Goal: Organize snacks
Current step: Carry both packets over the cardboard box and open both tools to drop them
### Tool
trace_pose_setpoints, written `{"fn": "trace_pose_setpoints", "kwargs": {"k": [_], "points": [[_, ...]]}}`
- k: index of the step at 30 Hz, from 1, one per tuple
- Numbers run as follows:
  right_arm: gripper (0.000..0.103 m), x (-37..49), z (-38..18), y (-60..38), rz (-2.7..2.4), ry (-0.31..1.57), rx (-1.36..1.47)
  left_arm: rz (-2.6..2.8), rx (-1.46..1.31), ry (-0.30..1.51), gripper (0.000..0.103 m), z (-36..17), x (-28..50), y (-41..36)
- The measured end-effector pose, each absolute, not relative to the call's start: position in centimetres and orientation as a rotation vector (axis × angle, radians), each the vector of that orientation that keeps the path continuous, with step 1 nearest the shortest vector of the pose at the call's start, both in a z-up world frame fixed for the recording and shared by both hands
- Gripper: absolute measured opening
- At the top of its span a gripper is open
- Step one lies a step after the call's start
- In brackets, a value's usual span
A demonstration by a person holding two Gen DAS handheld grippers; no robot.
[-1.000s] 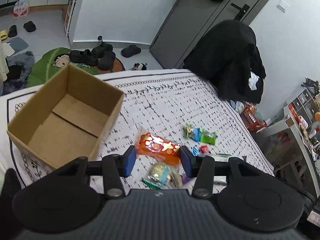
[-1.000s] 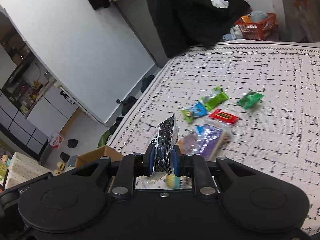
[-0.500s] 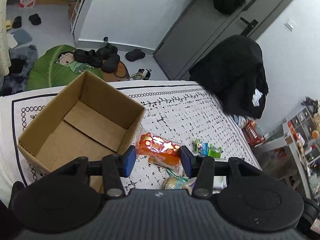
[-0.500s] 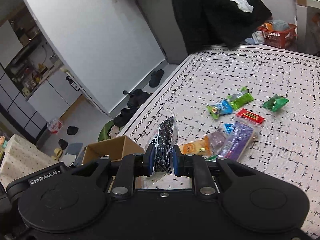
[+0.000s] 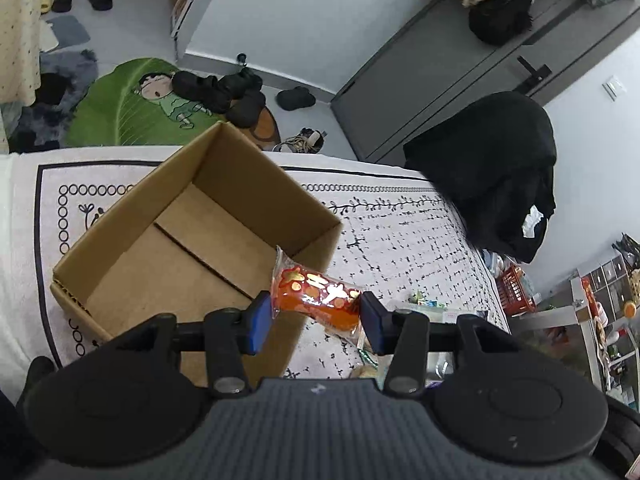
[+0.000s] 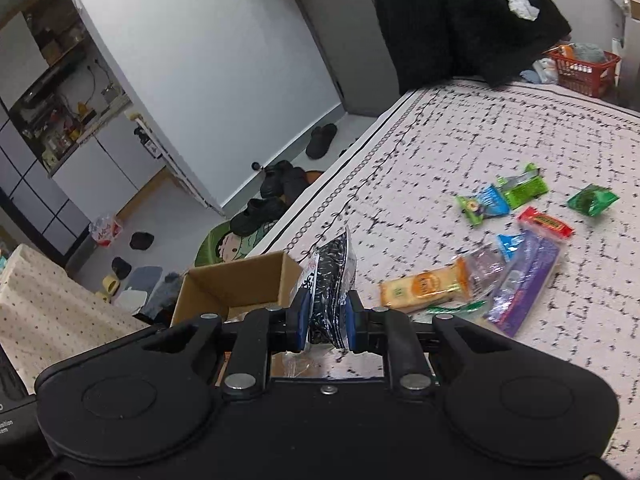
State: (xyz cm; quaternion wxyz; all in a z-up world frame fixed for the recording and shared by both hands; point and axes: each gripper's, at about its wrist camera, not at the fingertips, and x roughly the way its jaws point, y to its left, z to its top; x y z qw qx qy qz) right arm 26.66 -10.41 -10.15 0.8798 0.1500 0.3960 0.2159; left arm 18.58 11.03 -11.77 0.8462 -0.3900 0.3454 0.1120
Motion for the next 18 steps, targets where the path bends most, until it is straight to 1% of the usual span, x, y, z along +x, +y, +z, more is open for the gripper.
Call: {"fn": "trace_pose_setpoints", "kwargs": {"k": [9,18], "points": [[0.018,26.7,-10.4,-6.9,0.52,0.843,0.283,0.336,-0.904,0.751,0.047,-13.5,18.1,13.8],[0.018,26.3,-10.7,-4.2,0.583,0.871,0.244,0.443,-0.929,0.722,0.047,-13.4,17.4,15.2]]}}
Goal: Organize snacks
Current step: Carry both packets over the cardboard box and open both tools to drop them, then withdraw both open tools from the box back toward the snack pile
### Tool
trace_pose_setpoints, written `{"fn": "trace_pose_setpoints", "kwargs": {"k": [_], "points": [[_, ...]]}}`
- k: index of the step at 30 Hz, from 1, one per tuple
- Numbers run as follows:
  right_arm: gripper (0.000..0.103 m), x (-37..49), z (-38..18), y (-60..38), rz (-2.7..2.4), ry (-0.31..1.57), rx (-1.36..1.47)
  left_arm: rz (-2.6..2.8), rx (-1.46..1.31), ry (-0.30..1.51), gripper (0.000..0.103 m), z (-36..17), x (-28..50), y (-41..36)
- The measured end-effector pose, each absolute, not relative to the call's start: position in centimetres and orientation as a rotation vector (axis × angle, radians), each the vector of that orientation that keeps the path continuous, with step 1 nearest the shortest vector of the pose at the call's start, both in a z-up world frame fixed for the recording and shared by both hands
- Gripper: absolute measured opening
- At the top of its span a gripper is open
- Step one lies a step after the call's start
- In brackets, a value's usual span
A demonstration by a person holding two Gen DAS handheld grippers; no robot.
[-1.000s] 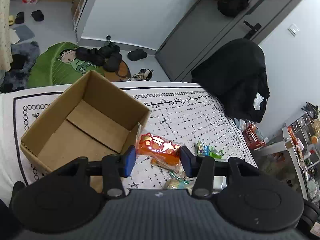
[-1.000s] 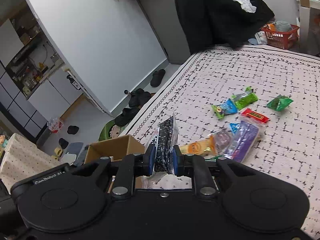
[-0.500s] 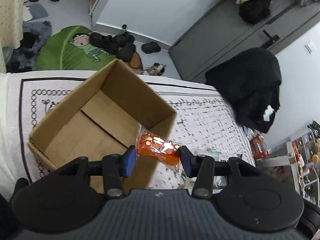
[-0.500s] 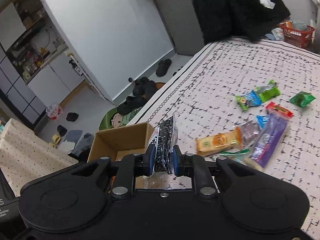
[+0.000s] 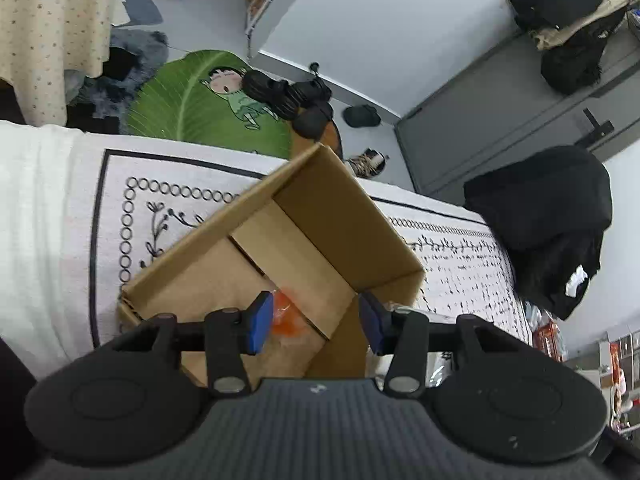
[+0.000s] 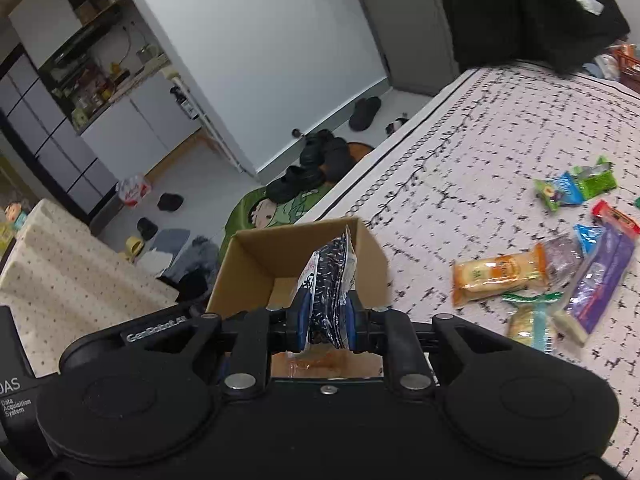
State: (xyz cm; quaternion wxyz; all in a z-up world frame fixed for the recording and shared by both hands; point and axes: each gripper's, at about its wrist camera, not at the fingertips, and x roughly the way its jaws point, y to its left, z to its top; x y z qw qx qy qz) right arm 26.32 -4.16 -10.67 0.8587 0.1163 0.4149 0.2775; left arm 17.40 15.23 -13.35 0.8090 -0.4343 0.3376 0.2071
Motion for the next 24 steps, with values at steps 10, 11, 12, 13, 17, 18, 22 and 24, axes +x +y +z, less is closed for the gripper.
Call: {"fn": "trace_pose_setpoints", "kwargs": {"k": [10,11,12,13,17,18,22,24], "points": [[0.036,26.1,-10.8,-3.0,0.659,0.932,0.276,0.495,-0.924,0.729,0.054,-13.2,16.8,15.6],[0.039,26.1,-10.6,-3.2,0.652,0.926,0.272,0.504,-0.923,0.73,0.056,-13.2,16.8,15.6],[0.046,25.9,-10.4,-3.3,0.642,0.918,0.266,0.511,-0.923,0.732,0.057,-13.2,16.7,15.7],[0.047,25.8,-10.2,-3.7,0.627,0.908,0.259,0.515,-0.926,0.735,0.058,-13.2,16.7,15.7],[0.05,25.9,-10.1,-5.5,0.581,0.902,0.26,0.51,-0.933,0.754,0.067,-13.3,17.0,15.5],[0.053,25.9,-10.2,-6.2,0.564,0.899,0.257,0.505,-0.93,0.757,0.069,-13.2,17.0,15.3],[0.058,25.8,-10.3,-8.2,0.503,0.891,0.252,0.494,-0.906,0.767,0.081,-13.0,17.3,14.8],[0.061,25.6,-10.5,-9.2,0.479,0.892,0.26,0.49,-0.9,0.778,0.086,-13.0,17.4,14.6]]}}
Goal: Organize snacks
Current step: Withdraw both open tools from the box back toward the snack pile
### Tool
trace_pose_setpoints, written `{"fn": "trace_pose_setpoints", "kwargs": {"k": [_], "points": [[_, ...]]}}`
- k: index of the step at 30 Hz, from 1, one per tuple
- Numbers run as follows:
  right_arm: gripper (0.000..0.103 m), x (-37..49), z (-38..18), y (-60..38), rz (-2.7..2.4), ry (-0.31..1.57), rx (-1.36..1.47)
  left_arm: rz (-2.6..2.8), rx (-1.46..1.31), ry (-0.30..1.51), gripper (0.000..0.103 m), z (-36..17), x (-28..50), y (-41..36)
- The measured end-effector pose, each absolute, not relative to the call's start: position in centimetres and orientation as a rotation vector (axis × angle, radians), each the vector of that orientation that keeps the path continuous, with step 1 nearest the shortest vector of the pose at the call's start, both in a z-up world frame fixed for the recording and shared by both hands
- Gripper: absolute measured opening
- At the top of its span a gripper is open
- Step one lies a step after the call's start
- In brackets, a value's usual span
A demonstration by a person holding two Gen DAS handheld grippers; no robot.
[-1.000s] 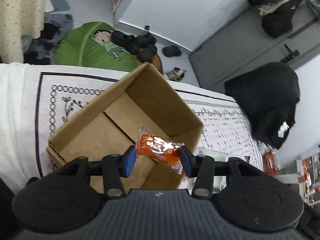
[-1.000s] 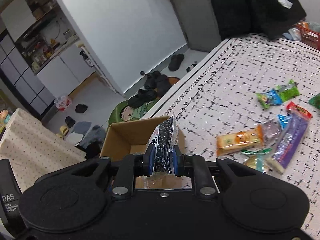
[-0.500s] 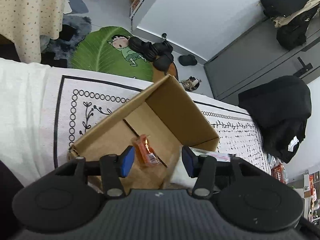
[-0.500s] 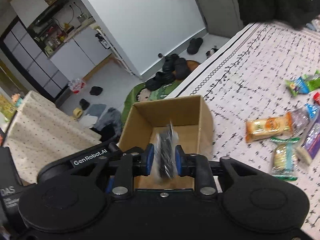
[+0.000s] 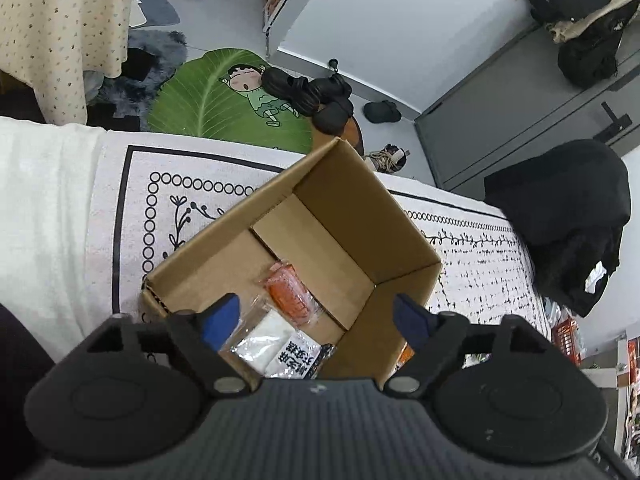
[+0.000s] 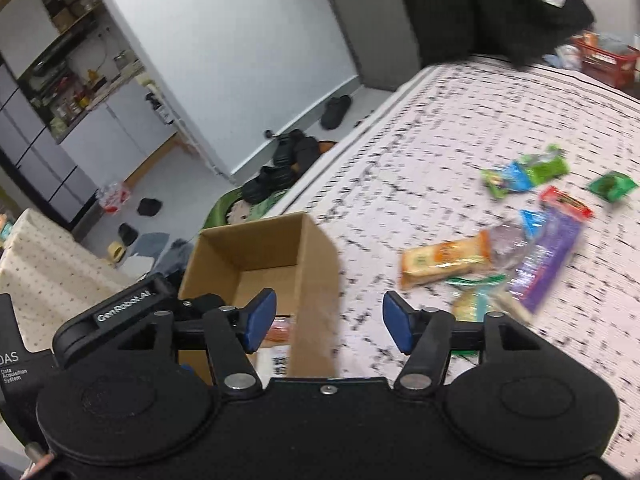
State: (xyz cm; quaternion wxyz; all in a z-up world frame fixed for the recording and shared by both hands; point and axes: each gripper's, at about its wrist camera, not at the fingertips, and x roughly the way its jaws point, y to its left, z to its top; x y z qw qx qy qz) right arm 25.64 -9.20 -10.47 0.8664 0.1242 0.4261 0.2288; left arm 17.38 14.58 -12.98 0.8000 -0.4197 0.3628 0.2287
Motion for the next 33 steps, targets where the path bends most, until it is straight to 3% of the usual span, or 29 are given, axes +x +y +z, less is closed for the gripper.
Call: {"fn": "trace_pose_setpoints", "kwargs": {"k": [15,33], "points": [[0.088,23.9,-10.1,-15.2,0.348,0.827,0.237,0.344,-0.796,0.787,0.095,-11.5,18.3,10.5],[0.098,23.6,-11.6,-22.6,0.231,0.777,0.268,0.164,-0.603,0.759,0.103,-10.4,19.4,4.6]]}}
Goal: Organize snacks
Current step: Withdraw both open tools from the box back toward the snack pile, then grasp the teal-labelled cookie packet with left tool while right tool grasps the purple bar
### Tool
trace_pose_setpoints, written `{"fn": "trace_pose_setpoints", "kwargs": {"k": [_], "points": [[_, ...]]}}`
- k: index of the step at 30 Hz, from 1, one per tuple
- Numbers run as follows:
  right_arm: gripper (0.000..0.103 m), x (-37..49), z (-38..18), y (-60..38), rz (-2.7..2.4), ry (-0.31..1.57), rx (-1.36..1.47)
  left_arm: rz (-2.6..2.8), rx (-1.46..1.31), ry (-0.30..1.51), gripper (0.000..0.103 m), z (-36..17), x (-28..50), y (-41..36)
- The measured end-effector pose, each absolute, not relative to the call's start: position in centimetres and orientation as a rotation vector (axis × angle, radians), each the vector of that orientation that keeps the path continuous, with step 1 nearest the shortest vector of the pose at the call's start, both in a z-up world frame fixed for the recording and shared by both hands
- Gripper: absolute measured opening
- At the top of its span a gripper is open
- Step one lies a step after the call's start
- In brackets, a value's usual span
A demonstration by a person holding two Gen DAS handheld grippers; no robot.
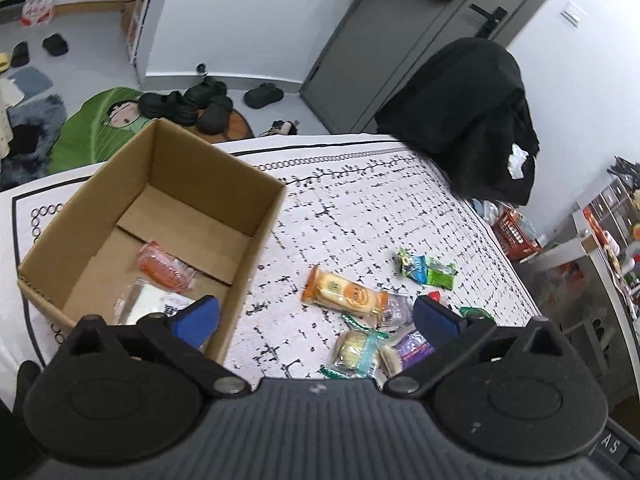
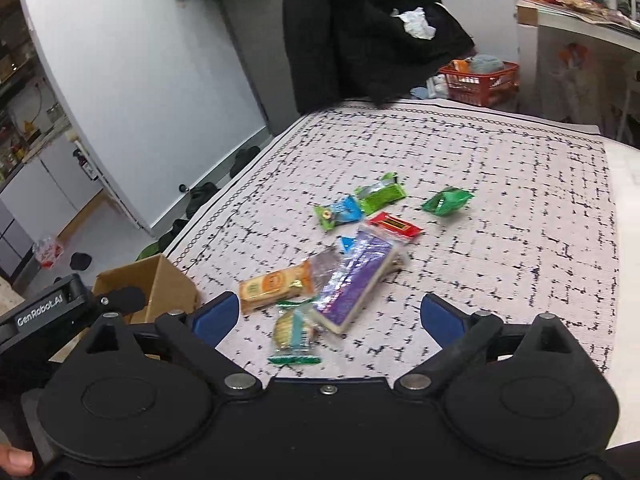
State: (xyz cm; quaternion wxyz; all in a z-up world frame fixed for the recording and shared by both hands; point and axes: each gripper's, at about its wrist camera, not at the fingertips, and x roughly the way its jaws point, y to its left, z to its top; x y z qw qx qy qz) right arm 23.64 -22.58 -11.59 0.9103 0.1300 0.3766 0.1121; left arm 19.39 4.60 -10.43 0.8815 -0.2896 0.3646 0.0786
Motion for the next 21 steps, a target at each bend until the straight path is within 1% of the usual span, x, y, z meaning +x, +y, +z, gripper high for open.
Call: {"fn": "trace_pose_setpoints", "kwargs": {"k": [12,21], "points": [[0.098,24.5,-14.9,-25.6,0.226,0.823,0.361,0.113,-0.513,0.75,0.103,-11.2,20.1,1.7],[0.098,25.3,-16.2,-26.1,0.246,0.816,0.451,0.076,-0.442,0.803,0.103,-12.2,20.8,-0.7]]}}
